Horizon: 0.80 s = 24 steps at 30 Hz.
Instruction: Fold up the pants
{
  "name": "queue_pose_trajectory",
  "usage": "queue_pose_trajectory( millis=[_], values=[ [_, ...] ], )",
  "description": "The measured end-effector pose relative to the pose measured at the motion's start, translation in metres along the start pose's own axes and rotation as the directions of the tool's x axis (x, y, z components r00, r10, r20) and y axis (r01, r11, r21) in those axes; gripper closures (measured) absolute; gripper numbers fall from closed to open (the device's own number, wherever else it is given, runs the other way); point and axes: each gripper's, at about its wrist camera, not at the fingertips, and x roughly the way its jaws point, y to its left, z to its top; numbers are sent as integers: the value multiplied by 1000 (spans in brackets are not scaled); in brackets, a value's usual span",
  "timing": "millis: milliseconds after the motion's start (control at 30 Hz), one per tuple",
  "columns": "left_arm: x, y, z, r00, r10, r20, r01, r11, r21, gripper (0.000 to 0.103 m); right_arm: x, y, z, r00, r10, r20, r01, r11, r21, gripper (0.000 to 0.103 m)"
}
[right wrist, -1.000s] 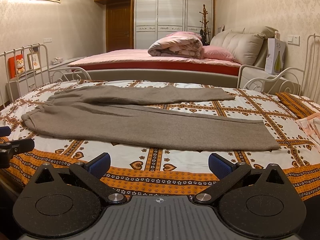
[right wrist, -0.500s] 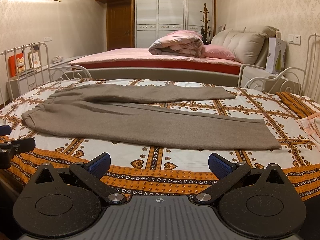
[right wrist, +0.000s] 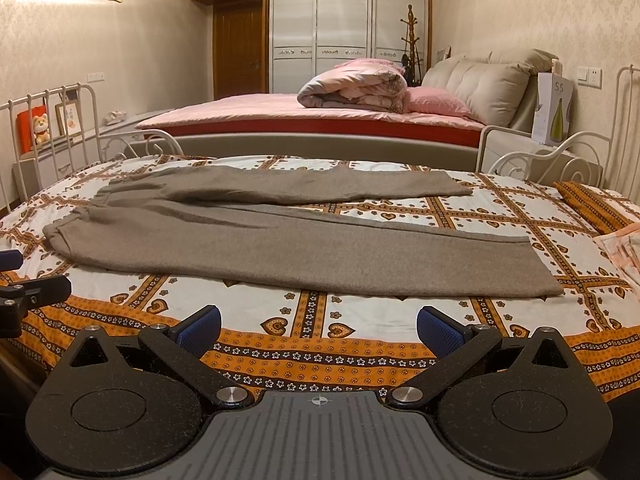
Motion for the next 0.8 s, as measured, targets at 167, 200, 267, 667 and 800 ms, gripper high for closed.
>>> queue_pose_trajectory(
  millis=[167, 200, 267, 667, 800],
  values=[
    [0, 0, 0, 1000, -1, 1, 1, 1000, 1, 6, 1, 0, 0, 1000, 0, -3, 0, 1000, 0, 0],
    [0, 0, 0, 1000, 0, 0, 0, 1000, 1, 6, 1, 0, 0, 1000, 0, -2, 0, 1000, 1, 0],
    [0, 0, 0, 1000, 0, 0, 0, 1000, 1, 6, 1, 0, 0, 1000, 1, -2, -1, 1000, 1, 0],
    [1, 12, 9, 999, 42, -11, -43, 998, -40, 6, 4, -7, 7, 998, 58, -10, -58, 997, 52, 0],
    [7, 43, 28, 997, 73, 6, -72, 991, -116, 6, 18, -14, 28, 992, 122, -37, -119, 991, 63, 0]
  ],
)
